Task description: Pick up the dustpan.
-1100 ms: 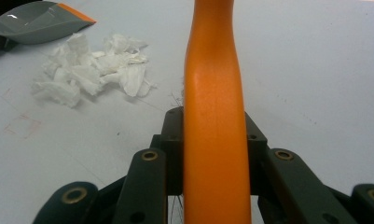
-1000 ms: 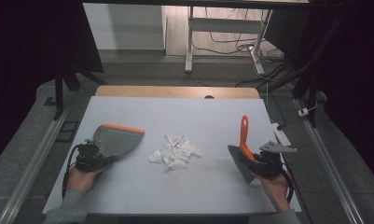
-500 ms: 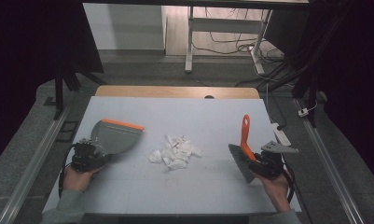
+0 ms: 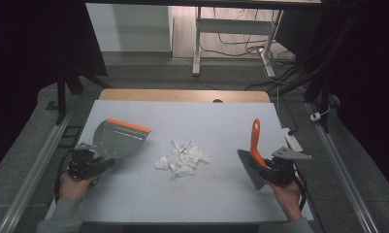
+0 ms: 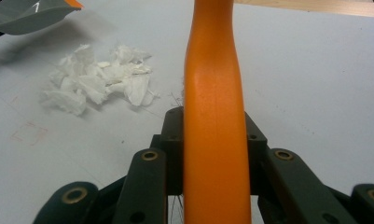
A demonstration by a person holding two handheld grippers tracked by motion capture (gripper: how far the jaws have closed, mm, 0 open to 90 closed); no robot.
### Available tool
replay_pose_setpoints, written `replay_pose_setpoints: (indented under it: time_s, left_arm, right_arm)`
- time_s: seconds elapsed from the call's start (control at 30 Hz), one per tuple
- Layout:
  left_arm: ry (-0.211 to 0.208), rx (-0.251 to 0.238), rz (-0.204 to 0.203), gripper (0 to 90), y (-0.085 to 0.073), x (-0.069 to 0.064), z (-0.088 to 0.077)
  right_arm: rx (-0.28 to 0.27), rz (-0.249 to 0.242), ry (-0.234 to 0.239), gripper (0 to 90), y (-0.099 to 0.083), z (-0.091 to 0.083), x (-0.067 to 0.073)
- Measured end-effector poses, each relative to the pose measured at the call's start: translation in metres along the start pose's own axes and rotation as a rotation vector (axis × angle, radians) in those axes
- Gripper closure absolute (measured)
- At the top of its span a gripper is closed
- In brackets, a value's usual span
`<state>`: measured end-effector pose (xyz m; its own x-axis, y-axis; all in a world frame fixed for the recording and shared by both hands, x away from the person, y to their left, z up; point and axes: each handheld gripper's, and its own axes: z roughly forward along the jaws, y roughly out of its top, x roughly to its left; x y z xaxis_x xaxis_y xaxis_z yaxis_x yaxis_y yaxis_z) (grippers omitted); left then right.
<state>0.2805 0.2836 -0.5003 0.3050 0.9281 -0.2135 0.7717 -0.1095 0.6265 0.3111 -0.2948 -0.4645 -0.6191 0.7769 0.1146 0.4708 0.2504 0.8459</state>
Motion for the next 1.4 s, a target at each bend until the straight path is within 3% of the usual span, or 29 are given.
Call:
replay_pose_setpoints:
  time_s: [0.47,0.83,1.07,1.4]
  left_arm:
    - [-0.071,-0.035,0.085,62.1,-0.004,0.005,-0.019]
    - [-0.129,-0.049,0.116,62.1,-0.010,0.006,-0.026]
    - [-0.193,-0.053,0.159,62.1,-0.009,-0.003,-0.028]
    - [-0.243,-0.034,0.216,62.1,-0.016,-0.010,-0.030]
  right_arm:
    - [-0.011,-0.005,0.001,70.5,0.000,-0.001,0.000]
    - [-0.019,-0.016,0.006,70.5,0.002,-0.002,0.002]
    - [-0.022,-0.012,0.008,70.5,0.002,-0.001,0.002]
    - [-0.024,-0.016,0.011,70.5,0.004,-0.001,0.005]
